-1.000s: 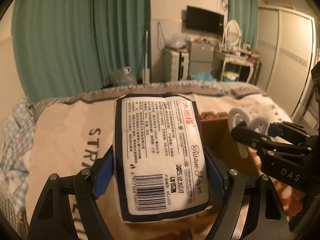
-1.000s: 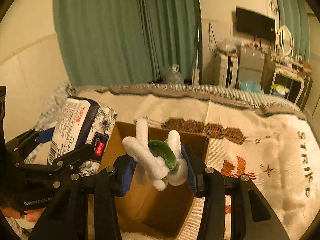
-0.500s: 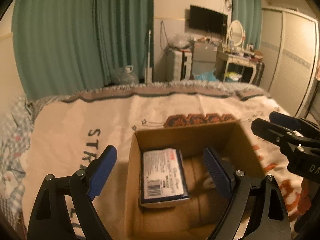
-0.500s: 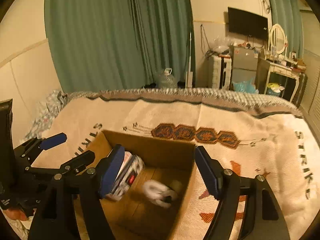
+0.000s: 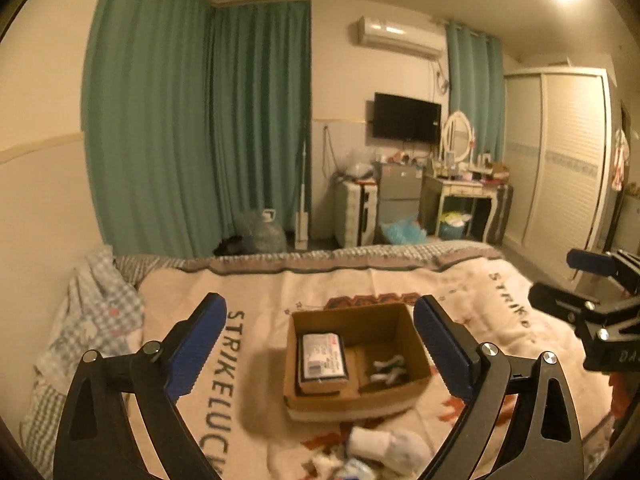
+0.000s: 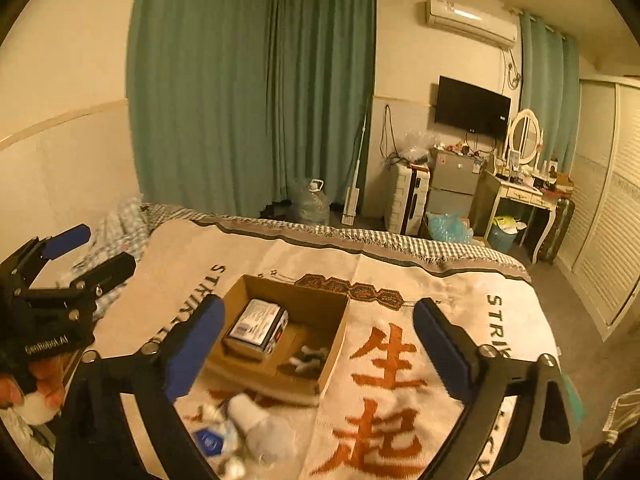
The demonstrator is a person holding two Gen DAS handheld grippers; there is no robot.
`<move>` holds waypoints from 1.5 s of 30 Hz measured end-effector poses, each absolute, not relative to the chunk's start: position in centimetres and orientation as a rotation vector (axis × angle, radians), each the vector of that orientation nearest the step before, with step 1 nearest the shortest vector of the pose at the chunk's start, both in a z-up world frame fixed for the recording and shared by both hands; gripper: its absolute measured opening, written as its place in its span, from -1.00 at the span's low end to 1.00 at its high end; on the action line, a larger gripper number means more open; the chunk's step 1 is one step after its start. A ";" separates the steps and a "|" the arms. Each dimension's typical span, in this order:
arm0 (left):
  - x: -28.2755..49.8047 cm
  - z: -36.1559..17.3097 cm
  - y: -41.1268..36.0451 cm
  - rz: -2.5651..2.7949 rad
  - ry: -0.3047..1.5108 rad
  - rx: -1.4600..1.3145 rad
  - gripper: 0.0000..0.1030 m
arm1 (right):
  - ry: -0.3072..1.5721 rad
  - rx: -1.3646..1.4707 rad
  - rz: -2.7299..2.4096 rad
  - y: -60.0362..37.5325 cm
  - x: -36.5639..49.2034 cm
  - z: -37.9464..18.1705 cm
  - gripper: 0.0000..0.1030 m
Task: Organize soft objects
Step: 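Grasp the white lace cloth with right while left grasps crumpled white cloth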
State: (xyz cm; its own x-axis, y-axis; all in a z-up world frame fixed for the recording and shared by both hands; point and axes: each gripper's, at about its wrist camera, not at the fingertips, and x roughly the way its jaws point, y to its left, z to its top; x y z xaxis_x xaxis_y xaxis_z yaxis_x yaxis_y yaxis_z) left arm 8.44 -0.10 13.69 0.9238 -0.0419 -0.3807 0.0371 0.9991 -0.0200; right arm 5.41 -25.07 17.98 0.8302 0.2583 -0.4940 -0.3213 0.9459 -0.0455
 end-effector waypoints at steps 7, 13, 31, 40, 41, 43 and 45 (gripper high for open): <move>3.5 11.9 0.3 -0.016 0.431 0.020 0.87 | 0.532 -0.148 0.331 -24.9 0.0 15.4 1.00; 2.8 5.9 1.0 0.013 0.543 -0.013 0.87 | 0.643 -0.149 0.379 -24.1 -1.1 7.2 1.00; 3.9 -8.9 -0.8 -0.001 0.803 0.021 0.86 | 1.072 -0.224 0.447 -20.2 0.8 -13.5 0.46; 3.4 -8.5 -1.0 -0.014 0.796 0.001 0.85 | 1.056 -0.178 0.493 -21.2 -1.4 -11.6 -0.58; 3.3 -8.4 -1.2 -0.018 0.794 0.001 0.85 | 1.035 -0.169 0.493 -21.7 -1.9 -10.9 -0.61; 3.2 -8.4 -1.5 -0.026 0.794 0.001 0.85 | 1.011 -0.149 0.488 -22.4 -2.2 -9.7 -0.66; 3.3 -8.5 -1.9 -0.032 0.805 0.003 0.85 | 0.971 -0.127 0.472 -23.3 -2.5 -8.3 -0.66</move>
